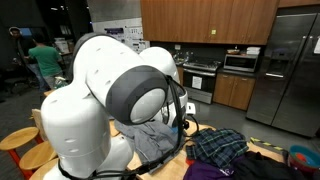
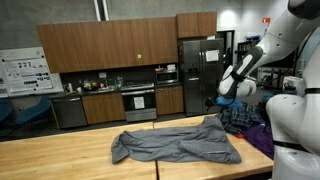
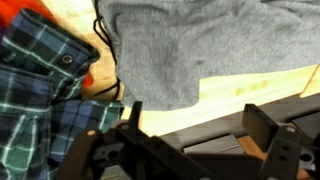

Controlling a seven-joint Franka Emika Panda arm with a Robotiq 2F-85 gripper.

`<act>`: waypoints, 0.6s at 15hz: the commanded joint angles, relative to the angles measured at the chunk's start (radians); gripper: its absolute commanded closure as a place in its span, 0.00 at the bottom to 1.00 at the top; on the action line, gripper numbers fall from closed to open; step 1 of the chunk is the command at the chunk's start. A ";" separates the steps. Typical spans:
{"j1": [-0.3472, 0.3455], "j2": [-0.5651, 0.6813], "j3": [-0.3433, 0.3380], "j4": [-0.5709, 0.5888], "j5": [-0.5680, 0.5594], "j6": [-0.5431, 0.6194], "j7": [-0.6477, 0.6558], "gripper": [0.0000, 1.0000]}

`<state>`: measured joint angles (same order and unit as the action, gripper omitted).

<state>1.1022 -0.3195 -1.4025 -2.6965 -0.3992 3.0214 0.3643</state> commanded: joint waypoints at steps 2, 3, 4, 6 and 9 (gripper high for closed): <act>0.272 -0.046 -0.277 0.139 0.091 -0.048 -0.054 0.00; 0.344 -0.048 -0.340 0.164 0.093 -0.041 -0.051 0.00; 0.415 -0.054 -0.401 0.187 0.087 -0.035 -0.046 0.00; 0.576 -0.050 -0.523 0.230 0.064 -0.031 -0.027 0.00; 0.811 -0.037 -0.710 0.282 0.001 -0.037 0.015 0.00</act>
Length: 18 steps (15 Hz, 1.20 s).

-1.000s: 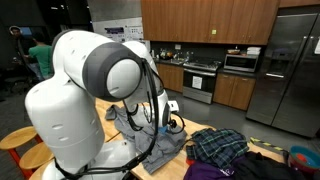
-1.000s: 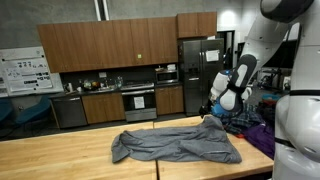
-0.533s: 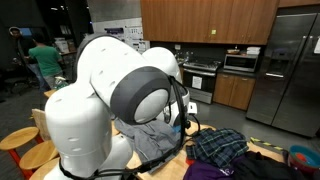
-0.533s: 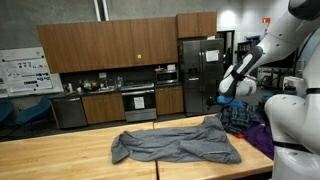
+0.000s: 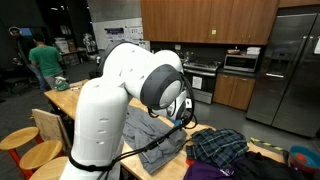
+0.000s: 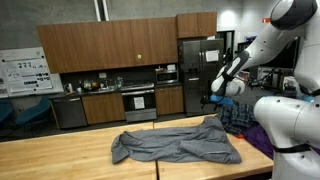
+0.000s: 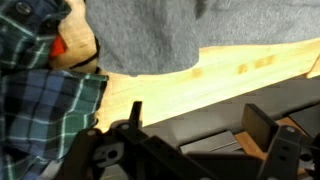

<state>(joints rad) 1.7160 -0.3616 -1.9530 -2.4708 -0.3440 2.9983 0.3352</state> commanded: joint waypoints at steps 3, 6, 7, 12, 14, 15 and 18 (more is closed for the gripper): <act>0.443 -0.010 -0.394 0.116 -0.216 -0.037 0.143 0.00; 0.684 -0.086 -0.631 0.215 -0.405 -0.056 0.265 0.00; 0.745 -0.128 -0.687 0.258 -0.454 -0.056 0.295 0.00; 0.761 -0.320 -0.663 0.442 -0.690 -0.145 0.439 0.00; 0.762 -0.384 -0.660 0.494 -0.732 -0.169 0.458 0.00; 0.760 -0.416 -0.660 0.520 -0.746 -0.179 0.460 0.00; 0.753 -0.478 -0.660 0.573 -0.772 -0.186 0.467 0.00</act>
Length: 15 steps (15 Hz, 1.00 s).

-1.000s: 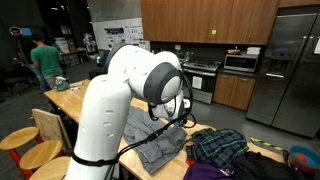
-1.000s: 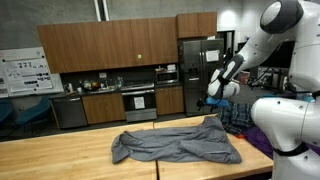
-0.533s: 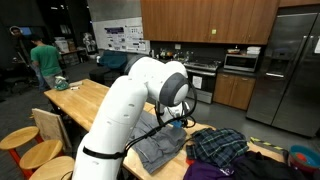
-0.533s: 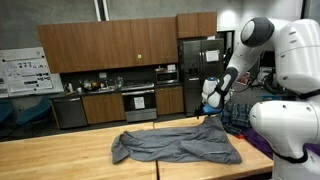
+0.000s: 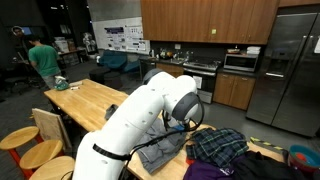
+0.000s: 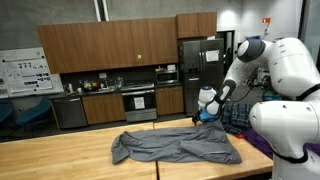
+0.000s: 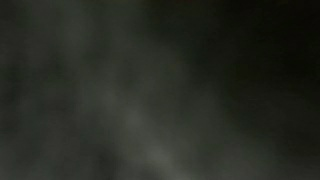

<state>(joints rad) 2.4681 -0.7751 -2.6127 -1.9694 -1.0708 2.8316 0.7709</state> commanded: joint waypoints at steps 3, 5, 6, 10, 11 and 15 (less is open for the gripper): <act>-0.014 -0.045 0.004 0.058 -0.062 0.012 0.060 0.00; -0.021 -0.016 0.004 0.033 -0.084 0.040 0.091 0.00; -0.027 0.008 0.004 0.011 -0.106 0.059 0.116 0.00; -0.061 0.126 0.004 -0.083 -0.282 0.157 0.285 0.00; -0.075 0.174 0.004 -0.124 -0.342 0.190 0.338 0.00; -0.118 0.352 0.007 -0.278 -0.463 0.227 0.485 0.00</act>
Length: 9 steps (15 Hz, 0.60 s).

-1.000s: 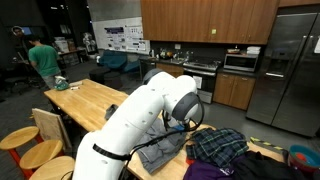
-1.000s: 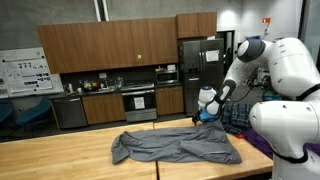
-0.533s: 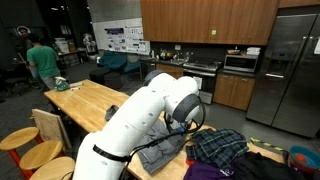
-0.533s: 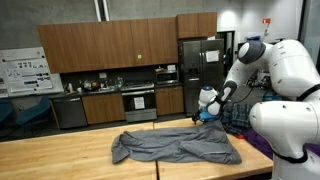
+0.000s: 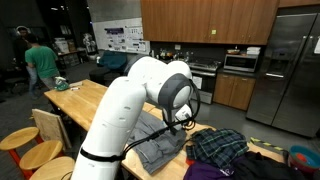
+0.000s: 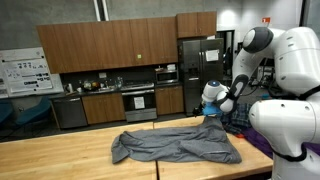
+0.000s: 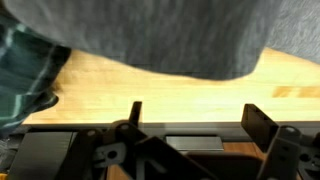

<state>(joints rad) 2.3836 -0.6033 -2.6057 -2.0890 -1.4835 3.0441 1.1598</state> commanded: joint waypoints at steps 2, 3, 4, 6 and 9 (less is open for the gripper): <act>-0.060 0.257 0.010 -0.246 -0.015 -0.015 0.070 0.00; -0.068 0.296 0.012 -0.292 0.019 -0.051 0.034 0.00; -0.078 0.327 0.016 -0.336 0.060 -0.085 -0.014 0.00; -0.105 0.371 0.034 -0.405 0.174 -0.141 -0.162 0.00; -0.176 0.406 0.091 -0.462 0.381 -0.148 -0.425 0.00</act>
<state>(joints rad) 2.2789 -0.2775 -2.5731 -2.4750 -1.2533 2.9070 0.9304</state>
